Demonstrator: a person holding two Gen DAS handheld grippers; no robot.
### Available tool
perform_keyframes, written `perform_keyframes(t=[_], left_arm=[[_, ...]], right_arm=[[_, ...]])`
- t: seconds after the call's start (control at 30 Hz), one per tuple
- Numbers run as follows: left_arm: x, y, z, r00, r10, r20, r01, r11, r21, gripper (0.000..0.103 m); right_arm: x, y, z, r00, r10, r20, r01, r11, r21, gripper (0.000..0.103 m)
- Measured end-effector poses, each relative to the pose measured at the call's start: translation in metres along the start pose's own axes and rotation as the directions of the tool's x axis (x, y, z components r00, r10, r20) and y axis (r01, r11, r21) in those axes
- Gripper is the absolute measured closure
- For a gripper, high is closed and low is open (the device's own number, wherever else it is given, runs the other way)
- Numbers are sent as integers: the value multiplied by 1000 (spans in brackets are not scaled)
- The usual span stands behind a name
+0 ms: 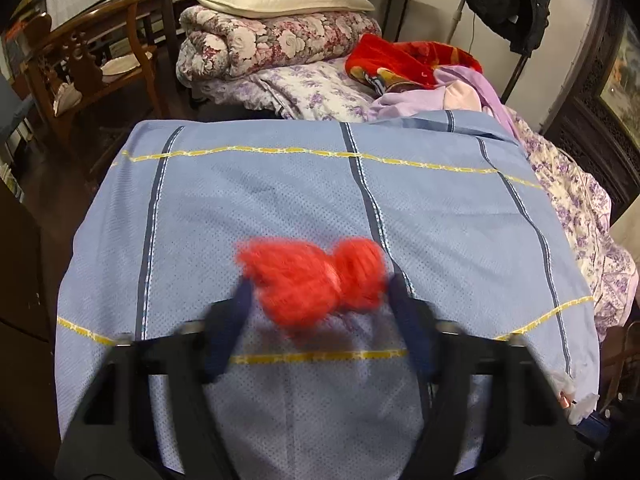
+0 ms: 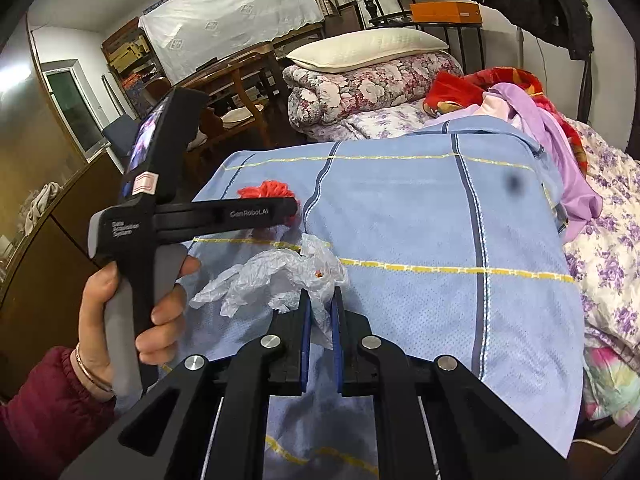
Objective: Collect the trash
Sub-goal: 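Grasp the white plastic bag with the right tool while the left tool grasps the red yarn bundle, then carry the bag and yarn to the red wastebasket and release both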
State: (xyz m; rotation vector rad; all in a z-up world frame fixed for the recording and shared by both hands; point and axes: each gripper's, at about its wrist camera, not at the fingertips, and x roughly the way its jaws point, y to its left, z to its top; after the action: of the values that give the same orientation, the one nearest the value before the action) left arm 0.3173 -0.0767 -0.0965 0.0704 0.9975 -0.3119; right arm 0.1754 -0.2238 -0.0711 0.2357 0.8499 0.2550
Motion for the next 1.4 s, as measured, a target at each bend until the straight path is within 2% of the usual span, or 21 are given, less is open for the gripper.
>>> perform_keyframes(t=[0.07, 0.13, 0.2, 0.33, 0.6, 0.9, 1.2, 1.4], left_arm=[[-5, 0, -2, 1000, -12, 9, 12, 1000, 9, 58], [-13, 0, -5, 999, -18, 26, 18, 1000, 21, 68], [-24, 1, -9, 998, -42, 36, 42, 999, 19, 71], [-47, 2, -20, 997, -47, 63, 46, 999, 20, 73], [-101, -1, -59, 995, -3, 102, 1, 1000, 17, 73], [-163, -19, -109, 986, 57, 157, -57, 998, -3, 73], [-203, -56, -146, 981, 28, 191, -34, 999, 27, 73], [-223, -106, -163, 978, -9, 210, -13, 994, 104, 73]], right_arm=[[-1, 1, -3, 1000, 2, 0, -2, 1000, 4, 93], [-5, 1, -5, 1000, 2, 1, -2, 1000, 8, 93], [-9, 1, -8, 1000, 1, 3, -1, 1000, 10, 93], [-26, 3, -13, 1000, -1, 21, 0, 1000, 19, 93], [-64, 10, -28, 998, 0, 56, -2, 1000, 20, 93], [-127, 19, -53, 993, 7, 117, -9, 1000, 9, 93], [-189, 13, -85, 986, -2, 167, 0, 1000, 13, 93], [-232, -14, -113, 978, -42, 206, 31, 998, 56, 93]])
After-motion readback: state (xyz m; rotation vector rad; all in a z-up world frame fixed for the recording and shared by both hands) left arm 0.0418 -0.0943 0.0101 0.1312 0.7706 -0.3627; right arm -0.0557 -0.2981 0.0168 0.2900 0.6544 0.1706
